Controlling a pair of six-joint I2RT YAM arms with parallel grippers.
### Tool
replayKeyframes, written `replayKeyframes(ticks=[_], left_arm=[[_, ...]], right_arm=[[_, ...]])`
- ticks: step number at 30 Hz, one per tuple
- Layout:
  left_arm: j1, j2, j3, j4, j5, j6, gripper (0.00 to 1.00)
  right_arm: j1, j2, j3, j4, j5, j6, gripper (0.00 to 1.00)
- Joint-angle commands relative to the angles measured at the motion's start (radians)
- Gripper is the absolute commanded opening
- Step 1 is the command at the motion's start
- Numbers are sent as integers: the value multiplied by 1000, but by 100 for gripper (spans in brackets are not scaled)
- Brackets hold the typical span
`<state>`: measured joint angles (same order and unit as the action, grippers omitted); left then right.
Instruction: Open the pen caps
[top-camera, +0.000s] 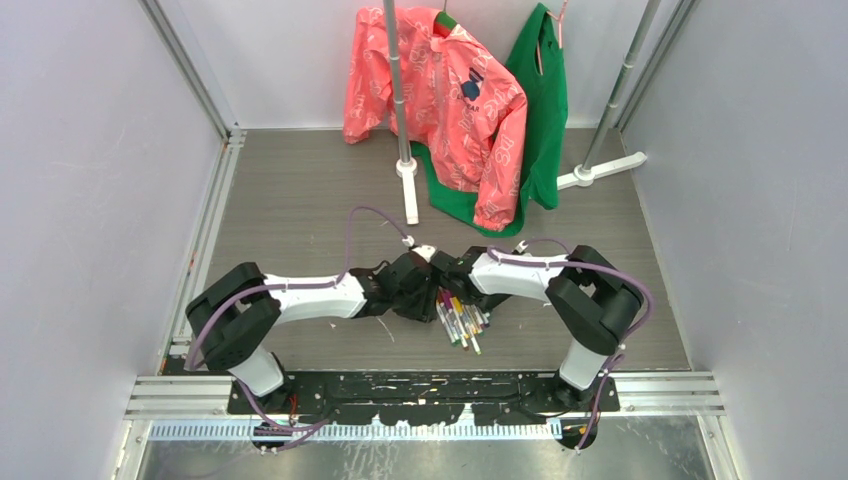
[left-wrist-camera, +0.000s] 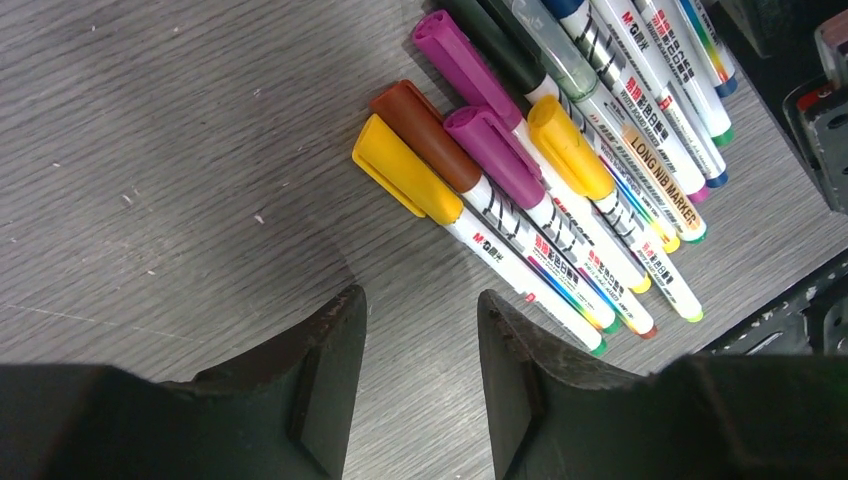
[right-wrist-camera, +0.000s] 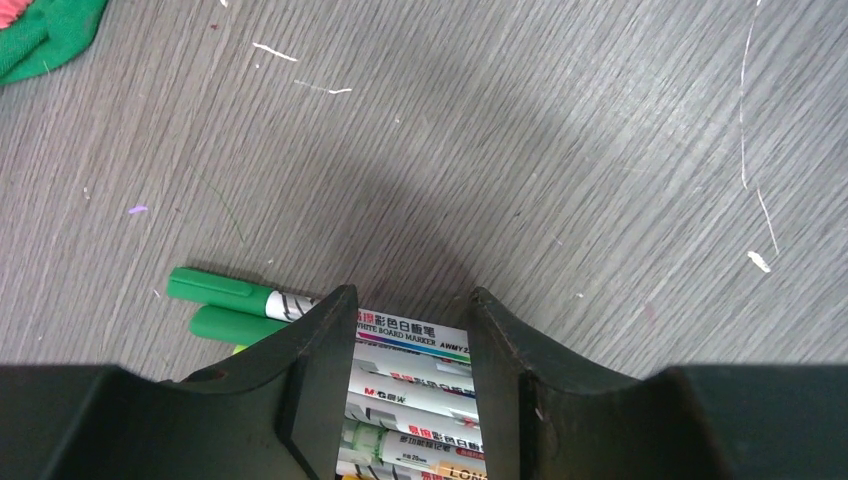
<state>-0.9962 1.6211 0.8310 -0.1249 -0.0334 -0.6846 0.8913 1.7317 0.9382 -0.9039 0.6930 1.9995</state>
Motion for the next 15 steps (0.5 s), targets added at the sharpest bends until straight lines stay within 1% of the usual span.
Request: replayKeyframes(ticks=[1,5,9,15], left_arm=[[2,12,-21,20,-23,79,49],[14,-17,-21,-23,-46,71,49],[28,-65,-19,-54,-77,70,50],[47,-163,-16,-97,-139,68,54]], right_arm=[[114,117,-66,28,-196,48,51],[113,92,-76,-26,-159,32,52],[107,55,-88,-73,-107,-5,55],[57,-40,-100,-105,-9,-124,61]])
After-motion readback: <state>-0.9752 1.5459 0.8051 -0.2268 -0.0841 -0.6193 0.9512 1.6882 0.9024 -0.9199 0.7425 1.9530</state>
